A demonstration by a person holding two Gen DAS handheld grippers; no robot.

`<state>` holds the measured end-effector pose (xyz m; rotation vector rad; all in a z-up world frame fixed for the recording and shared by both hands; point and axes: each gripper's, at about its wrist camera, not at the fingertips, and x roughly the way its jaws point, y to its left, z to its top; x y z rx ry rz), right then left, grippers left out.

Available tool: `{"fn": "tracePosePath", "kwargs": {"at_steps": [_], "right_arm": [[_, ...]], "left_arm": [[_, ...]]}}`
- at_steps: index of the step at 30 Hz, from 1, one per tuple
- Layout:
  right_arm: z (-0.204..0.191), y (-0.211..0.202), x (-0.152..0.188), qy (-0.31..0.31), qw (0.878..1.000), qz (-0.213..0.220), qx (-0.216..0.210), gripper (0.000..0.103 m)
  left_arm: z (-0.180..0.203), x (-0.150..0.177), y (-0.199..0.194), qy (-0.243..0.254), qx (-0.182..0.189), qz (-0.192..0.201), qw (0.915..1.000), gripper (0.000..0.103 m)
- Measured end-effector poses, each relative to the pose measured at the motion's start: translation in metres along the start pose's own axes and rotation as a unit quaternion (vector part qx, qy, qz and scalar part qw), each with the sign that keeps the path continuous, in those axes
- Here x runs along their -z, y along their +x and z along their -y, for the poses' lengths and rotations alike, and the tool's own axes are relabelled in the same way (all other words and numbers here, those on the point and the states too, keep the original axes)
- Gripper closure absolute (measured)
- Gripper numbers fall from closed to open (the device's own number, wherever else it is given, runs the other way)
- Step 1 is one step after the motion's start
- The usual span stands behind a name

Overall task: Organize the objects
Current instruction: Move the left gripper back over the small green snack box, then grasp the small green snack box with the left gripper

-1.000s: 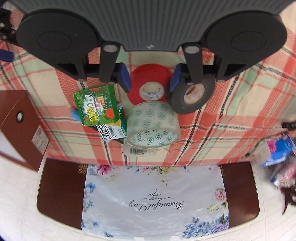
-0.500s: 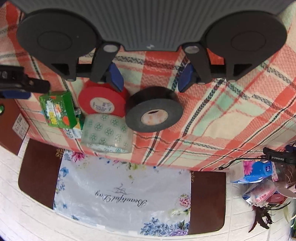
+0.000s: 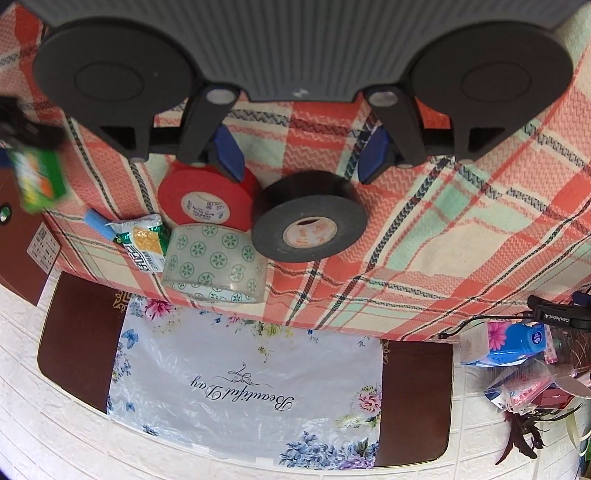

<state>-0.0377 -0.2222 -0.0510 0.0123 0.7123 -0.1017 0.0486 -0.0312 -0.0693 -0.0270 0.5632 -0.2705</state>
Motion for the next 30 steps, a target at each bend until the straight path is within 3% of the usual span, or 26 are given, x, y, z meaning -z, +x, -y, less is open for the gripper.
{"fn": "tracePosePath", "kwargs": {"at_steps": [4, 7, 8, 10, 12, 15, 18, 22, 25, 26, 27, 28, 30], "right_arm": [[0.040, -0.055, 0.047, -0.030, 0.997, -0.006, 0.067, 0.040], [0.075, -0.091, 0.078, 0.005, 0.994, -0.010, 0.106, 0.033], [0.086, -0.101, 0.084, 0.031, 0.993, -0.007, 0.111, 0.025], [0.103, -0.116, 0.093, 0.070, 0.992, 0.000, 0.106, 0.023], [0.108, -0.122, 0.097, 0.073, 0.991, 0.016, 0.109, 0.023], [0.108, -0.122, 0.101, 0.059, 0.993, 0.030, 0.101, 0.023], [0.105, -0.121, 0.102, 0.029, 0.994, 0.040, 0.094, 0.021], [0.115, -0.113, 0.100, 0.037, 0.995, 0.028, 0.084, 0.021], [0.121, -0.111, 0.103, 0.049, 0.996, 0.029, 0.062, 0.023], [0.121, -0.108, 0.105, 0.049, 0.997, 0.026, 0.057, 0.028], [0.122, -0.106, 0.107, 0.048, 0.997, 0.029, 0.054, 0.031], [0.121, -0.106, 0.107, 0.044, 0.997, 0.036, 0.052, 0.034], [0.122, -0.107, 0.107, 0.043, 0.997, 0.044, 0.052, 0.041]], "left_arm": [[0.012, -0.001, -0.008, 0.025, -0.010, -0.014, 0.9995, 0.034], [0.042, -0.003, -0.027, 0.031, 0.072, -0.041, 0.9961, 0.034], [0.061, -0.005, -0.033, 0.051, 0.104, -0.055, 0.9917, 0.034], [0.103, -0.007, -0.044, 0.082, 0.174, -0.086, 0.9775, 0.034], [0.142, -0.005, -0.050, 0.088, 0.252, -0.130, 0.9549, 0.034], [0.194, 0.004, -0.053, 0.100, 0.310, -0.198, 0.9245, 0.034], [0.226, 0.012, -0.047, 0.111, 0.327, -0.243, 0.9065, 0.034], [0.253, 0.015, -0.035, 0.137, 0.307, -0.242, 0.9100, 0.034], [0.268, 0.021, -0.026, 0.154, 0.307, -0.256, 0.9034, 0.035], [0.271, 0.023, -0.024, 0.158, 0.307, -0.260, 0.9017, 0.037], [0.272, 0.025, -0.026, 0.158, 0.313, -0.252, 0.9021, 0.045], [0.276, 0.023, -0.029, 0.163, 0.330, -0.254, 0.8946, 0.054], [0.285, 0.018, -0.035, 0.172, 0.328, -0.260, 0.8915, 0.055]]}}
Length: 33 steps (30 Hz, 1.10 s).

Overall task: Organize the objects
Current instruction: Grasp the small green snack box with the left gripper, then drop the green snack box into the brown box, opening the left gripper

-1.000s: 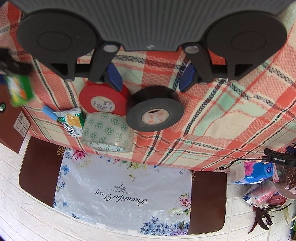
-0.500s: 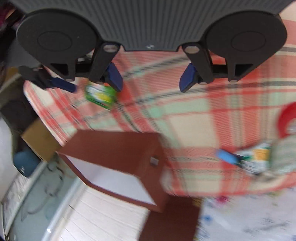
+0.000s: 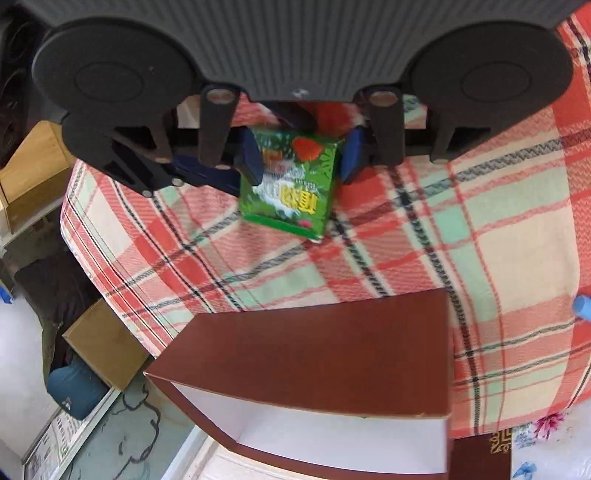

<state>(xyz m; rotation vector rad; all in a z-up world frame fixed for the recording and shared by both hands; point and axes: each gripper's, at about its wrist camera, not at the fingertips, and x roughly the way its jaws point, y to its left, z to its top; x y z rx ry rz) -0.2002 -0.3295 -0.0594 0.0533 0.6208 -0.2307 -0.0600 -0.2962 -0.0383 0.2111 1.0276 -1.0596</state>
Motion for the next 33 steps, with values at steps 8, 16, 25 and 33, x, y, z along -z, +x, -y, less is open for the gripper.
{"fn": "tracePosePath", "kwargs": {"at_steps": [8, 16, 25, 33], "right_arm": [[0.038, -0.039, -0.047, 0.003, 0.988, 0.143, 0.065, 0.041], [0.100, 0.007, -0.105, 0.023, 0.976, 0.171, 0.131, 0.037], [0.114, 0.007, -0.089, 0.073, 0.972, 0.166, 0.150, 0.031], [0.071, -0.020, -0.040, 0.134, 0.980, 0.124, 0.074, 0.031]], "left_arm": [[0.054, -0.069, -0.049, 0.071, 0.017, 0.115, 0.9907, 0.055], [0.072, -0.149, 0.003, 0.077, 0.012, 0.155, 0.9849, 0.055], [0.059, -0.141, 0.010, 0.063, -0.010, 0.158, 0.9855, 0.054], [0.032, -0.062, -0.057, 0.077, -0.019, 0.200, 0.9766, 0.054]]}}
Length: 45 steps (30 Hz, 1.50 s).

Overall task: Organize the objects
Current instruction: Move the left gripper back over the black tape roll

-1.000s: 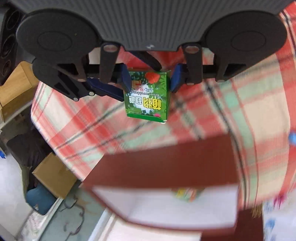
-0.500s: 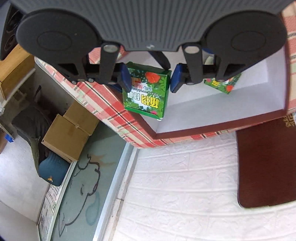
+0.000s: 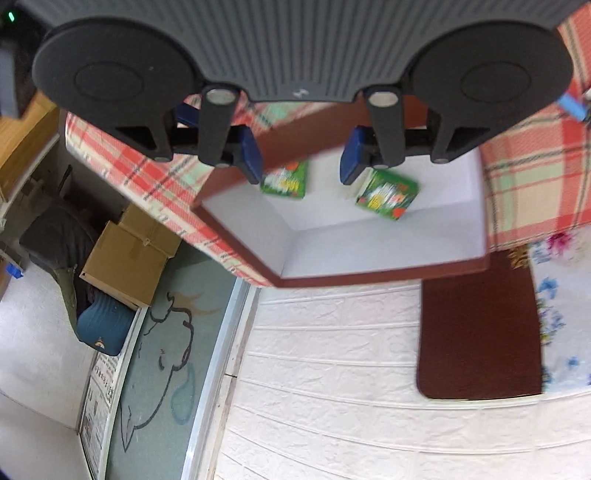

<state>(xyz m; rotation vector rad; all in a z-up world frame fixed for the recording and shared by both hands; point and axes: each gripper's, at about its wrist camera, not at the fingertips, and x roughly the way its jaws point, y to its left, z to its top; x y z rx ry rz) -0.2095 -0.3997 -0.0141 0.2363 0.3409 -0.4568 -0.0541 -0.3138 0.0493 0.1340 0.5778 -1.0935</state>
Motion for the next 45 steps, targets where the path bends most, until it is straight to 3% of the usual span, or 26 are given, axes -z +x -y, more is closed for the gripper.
{"fn": "tracePosePath", "kwargs": {"at_steps": [4, 7, 12, 17, 26, 32, 45], "right_arm": [[-0.022, 0.003, 0.021, -0.006, 0.998, -0.053, -0.027, 0.031], [-0.048, 0.007, 0.031, -0.014, 0.996, -0.081, -0.042, 0.031], [-0.069, 0.011, 0.037, -0.021, 0.992, -0.114, -0.040, 0.031], [-0.073, 0.012, 0.031, 0.000, 0.992, -0.125, -0.024, 0.031], [-0.068, -0.012, 0.018, 0.037, 0.994, -0.100, 0.013, 0.031], [-0.066, -0.029, 0.019, 0.056, 0.993, -0.103, 0.007, 0.030], [-0.085, -0.076, 0.027, 0.028, 0.996, -0.080, -0.008, 0.028]], "left_arm": [[-0.021, 0.037, -0.018, -0.009, -0.051, -0.031, 0.9982, 0.054], [-0.041, 0.058, -0.023, -0.021, -0.123, -0.062, 0.9903, 0.054], [-0.065, 0.079, -0.034, -0.044, -0.178, -0.094, 0.9786, 0.054], [-0.075, 0.087, -0.043, -0.053, -0.192, -0.096, 0.9752, 0.054], [-0.076, 0.095, -0.057, -0.058, -0.198, -0.085, 0.9747, 0.049], [-0.067, 0.103, -0.071, -0.058, -0.215, -0.077, 0.9718, 0.045], [-0.054, 0.124, -0.107, -0.053, -0.223, -0.048, 0.9722, 0.041]]}}
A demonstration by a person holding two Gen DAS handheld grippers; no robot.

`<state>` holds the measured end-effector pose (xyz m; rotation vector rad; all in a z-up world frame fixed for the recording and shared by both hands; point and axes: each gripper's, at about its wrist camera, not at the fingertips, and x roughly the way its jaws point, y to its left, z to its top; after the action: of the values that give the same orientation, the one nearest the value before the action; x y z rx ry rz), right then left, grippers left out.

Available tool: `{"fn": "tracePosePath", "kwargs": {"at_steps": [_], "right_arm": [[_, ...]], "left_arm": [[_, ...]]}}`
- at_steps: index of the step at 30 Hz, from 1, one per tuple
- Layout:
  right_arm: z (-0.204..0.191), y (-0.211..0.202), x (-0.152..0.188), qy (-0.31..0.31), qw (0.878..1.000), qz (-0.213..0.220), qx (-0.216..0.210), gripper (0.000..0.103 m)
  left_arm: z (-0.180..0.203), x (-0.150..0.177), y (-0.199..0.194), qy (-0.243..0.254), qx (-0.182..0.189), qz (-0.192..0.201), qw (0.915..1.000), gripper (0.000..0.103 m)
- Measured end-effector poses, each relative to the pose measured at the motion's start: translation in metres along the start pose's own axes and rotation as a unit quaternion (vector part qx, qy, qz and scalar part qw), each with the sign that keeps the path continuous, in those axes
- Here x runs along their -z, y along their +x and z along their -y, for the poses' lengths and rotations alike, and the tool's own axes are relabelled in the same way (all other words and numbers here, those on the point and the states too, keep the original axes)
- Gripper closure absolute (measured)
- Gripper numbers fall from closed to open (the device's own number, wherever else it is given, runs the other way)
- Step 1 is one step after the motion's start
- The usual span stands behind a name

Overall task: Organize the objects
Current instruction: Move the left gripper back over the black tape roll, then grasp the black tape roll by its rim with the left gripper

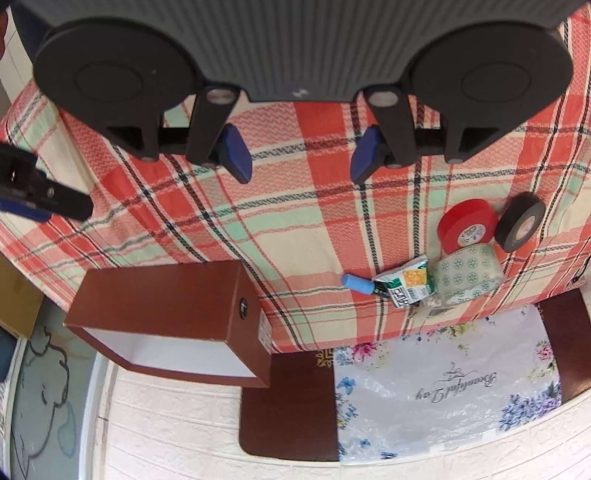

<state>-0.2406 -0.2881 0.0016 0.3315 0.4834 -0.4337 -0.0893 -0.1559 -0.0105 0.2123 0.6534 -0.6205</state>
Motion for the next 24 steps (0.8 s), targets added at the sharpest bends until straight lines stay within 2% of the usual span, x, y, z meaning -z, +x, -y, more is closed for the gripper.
{"fn": "tracePosePath", "kwargs": {"at_steps": [3, 7, 9, 14, 15, 17, 20, 24], "right_arm": [[-0.009, 0.011, 0.004, -0.020, 1.000, -0.016, -0.010, 0.028], [-0.026, 0.036, 0.009, -0.049, 0.997, -0.047, -0.039, 0.030], [-0.040, 0.050, 0.010, -0.073, 0.994, -0.066, -0.056, 0.036], [-0.094, 0.078, 0.013, -0.167, 0.976, -0.089, -0.106, 0.038], [-0.110, 0.083, 0.013, -0.192, 0.971, -0.087, -0.117, 0.037], [-0.144, 0.096, 0.014, -0.229, 0.960, -0.083, -0.137, 0.038], [-0.191, 0.116, 0.010, -0.250, 0.948, -0.082, -0.178, 0.038], [-0.242, 0.137, 0.012, -0.271, 0.937, -0.082, -0.206, 0.039]], "left_arm": [[-0.022, 0.001, 0.004, -0.027, -0.018, 0.006, 0.9995, 0.041], [-0.075, 0.005, 0.012, -0.064, -0.075, 0.012, 0.9951, 0.041], [-0.111, 0.008, 0.014, -0.092, -0.104, 0.018, 0.9902, 0.041], [-0.215, 0.004, 0.012, -0.185, -0.159, 0.024, 0.9696, 0.043], [-0.231, 0.001, 0.012, -0.197, -0.157, 0.024, 0.9675, 0.043], [-0.257, -0.005, 0.014, -0.220, -0.128, 0.020, 0.9667, 0.043], [-0.281, -0.013, 0.026, -0.247, -0.086, 0.009, 0.9651, 0.044], [-0.282, -0.024, 0.057, -0.221, -0.047, -0.015, 0.9740, 0.044]]}}
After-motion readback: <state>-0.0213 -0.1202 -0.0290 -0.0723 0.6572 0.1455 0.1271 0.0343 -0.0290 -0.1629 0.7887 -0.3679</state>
